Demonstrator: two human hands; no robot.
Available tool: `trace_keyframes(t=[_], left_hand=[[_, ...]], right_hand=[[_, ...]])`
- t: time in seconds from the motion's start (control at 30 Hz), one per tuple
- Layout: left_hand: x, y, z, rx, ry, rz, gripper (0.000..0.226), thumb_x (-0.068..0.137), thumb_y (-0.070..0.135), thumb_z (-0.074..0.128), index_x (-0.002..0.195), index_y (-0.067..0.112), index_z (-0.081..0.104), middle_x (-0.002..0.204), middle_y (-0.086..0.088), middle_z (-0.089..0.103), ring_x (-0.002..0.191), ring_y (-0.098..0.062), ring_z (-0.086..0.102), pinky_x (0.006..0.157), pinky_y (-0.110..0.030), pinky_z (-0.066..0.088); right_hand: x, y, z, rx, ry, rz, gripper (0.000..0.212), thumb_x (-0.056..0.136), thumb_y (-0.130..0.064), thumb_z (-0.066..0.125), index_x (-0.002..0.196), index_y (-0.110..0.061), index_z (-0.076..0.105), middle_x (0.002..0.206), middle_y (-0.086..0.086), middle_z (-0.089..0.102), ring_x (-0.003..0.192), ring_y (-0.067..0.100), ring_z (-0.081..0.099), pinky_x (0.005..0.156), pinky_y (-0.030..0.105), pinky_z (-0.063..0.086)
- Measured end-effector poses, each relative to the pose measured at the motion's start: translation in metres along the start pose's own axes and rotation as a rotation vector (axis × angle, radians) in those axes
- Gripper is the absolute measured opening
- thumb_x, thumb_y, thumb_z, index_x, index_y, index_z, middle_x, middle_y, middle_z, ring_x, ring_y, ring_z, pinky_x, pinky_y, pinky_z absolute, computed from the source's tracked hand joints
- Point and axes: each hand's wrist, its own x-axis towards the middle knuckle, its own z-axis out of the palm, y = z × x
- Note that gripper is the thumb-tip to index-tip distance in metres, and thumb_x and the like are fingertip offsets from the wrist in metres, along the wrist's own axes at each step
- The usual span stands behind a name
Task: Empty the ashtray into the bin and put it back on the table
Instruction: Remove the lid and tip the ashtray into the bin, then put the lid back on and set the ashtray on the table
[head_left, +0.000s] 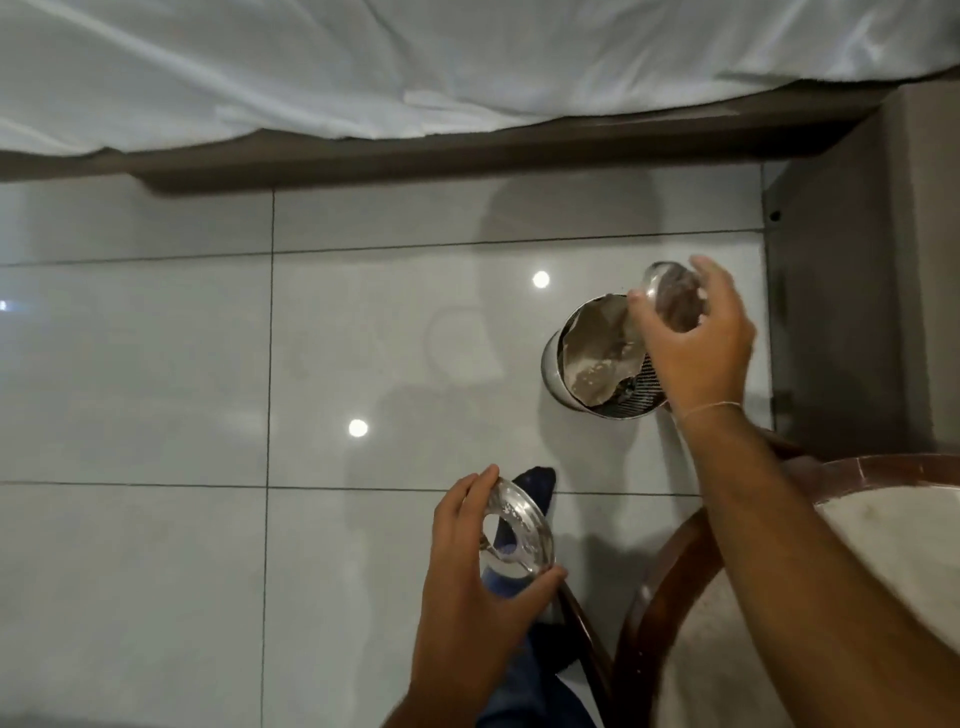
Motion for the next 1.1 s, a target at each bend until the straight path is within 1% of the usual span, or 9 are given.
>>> trace_keyframes(t=[0.13,0.27,0.47,0.6,0.63,0.77,0.83,0.9,1.1], left_hand=[[0.000,0.004,0.006,-0.025,-0.049,0.006,0.103,0.069,0.030,0.101,0.155,0.022,0.045,0.153,0.000,0.051,0.141,-0.003,0.045,0.115,-0.017,0.041],[0.004,0.008,0.010,0.030,-0.023,0.032,0.101,0.070,0.032,0.100,0.155,0.024,0.046,0.152,0.006,0.051,0.141,0.005,0.042,0.108,-0.002,0.036],[0.010,0.000,0.018,0.019,-0.006,0.028,0.101,0.072,0.041,0.097,0.156,0.030,0.043,0.150,0.014,0.049,0.139,0.004,0.046,0.103,-0.005,0.041],[0.012,0.000,0.021,0.004,-0.015,0.002,0.103,0.068,0.053,0.095,0.154,0.048,0.039,0.148,0.025,0.047,0.136,0.008,0.048,0.103,-0.011,0.049],[0.015,0.001,0.021,0.010,-0.018,0.012,0.103,0.068,0.057,0.094,0.154,0.052,0.037,0.148,0.028,0.046,0.137,0.008,0.048,0.103,-0.013,0.050],[0.029,0.008,0.019,-0.007,-0.016,0.035,0.104,0.070,0.050,0.097,0.155,0.052,0.038,0.147,0.030,0.045,0.137,0.002,0.050,0.106,-0.027,0.053],[0.035,0.021,0.025,-0.014,-0.050,0.043,0.105,0.071,0.039,0.099,0.157,0.045,0.041,0.148,0.022,0.048,0.135,-0.003,0.054,0.109,-0.035,0.055],[0.039,0.038,0.027,-0.028,-0.085,0.056,0.104,0.071,0.036,0.099,0.158,0.042,0.042,0.149,0.019,0.049,0.135,-0.005,0.056,0.110,-0.038,0.056],[0.038,0.107,0.049,-0.109,-0.369,0.108,0.104,0.064,0.044,0.097,0.154,0.051,0.044,0.149,0.020,0.057,0.124,0.005,0.063,0.096,-0.020,0.060]], right_hand=[[-0.014,-0.005,-0.005,0.018,0.150,-0.233,0.065,0.093,-0.063,0.079,0.142,-0.025,0.062,0.136,-0.001,0.070,0.122,0.015,0.070,0.098,0.030,0.066],[-0.028,0.003,0.022,-0.095,-0.172,0.131,0.086,0.089,-0.046,0.089,0.161,-0.020,0.050,0.156,0.007,0.064,0.144,0.028,0.060,0.120,0.046,0.052],[0.002,-0.020,0.006,0.010,0.324,-0.330,0.070,0.089,-0.067,0.078,0.146,-0.030,0.059,0.139,-0.006,0.067,0.126,0.013,0.067,0.106,0.021,0.057],[-0.025,0.005,0.021,-0.221,-0.266,-0.013,0.078,0.088,-0.048,0.087,0.155,-0.020,0.057,0.151,0.009,0.065,0.135,0.032,0.064,0.110,0.045,0.057],[-0.025,0.012,0.023,-0.229,-0.291,0.073,0.081,0.089,-0.046,0.086,0.159,-0.021,0.054,0.153,0.009,0.064,0.137,0.033,0.063,0.111,0.045,0.055],[-0.016,-0.007,0.003,0.367,0.039,0.431,0.072,0.076,-0.058,0.085,0.140,-0.030,0.066,0.123,-0.002,0.079,0.108,0.020,0.076,0.094,0.045,0.066],[-0.025,-0.012,-0.029,0.917,-0.034,0.695,0.073,0.075,-0.067,0.077,0.133,-0.023,0.069,0.111,0.002,0.081,0.100,0.022,0.080,0.076,0.042,0.070],[-0.053,-0.012,-0.060,1.300,-0.207,0.772,0.070,0.094,-0.067,0.064,0.139,-0.014,0.065,0.113,0.012,0.084,0.105,0.034,0.081,0.076,0.043,0.071],[-0.145,0.024,-0.137,1.383,-0.211,0.831,0.072,0.104,-0.063,0.051,0.154,-0.013,0.061,0.146,0.018,0.072,0.138,0.038,0.066,0.096,0.049,0.065]])
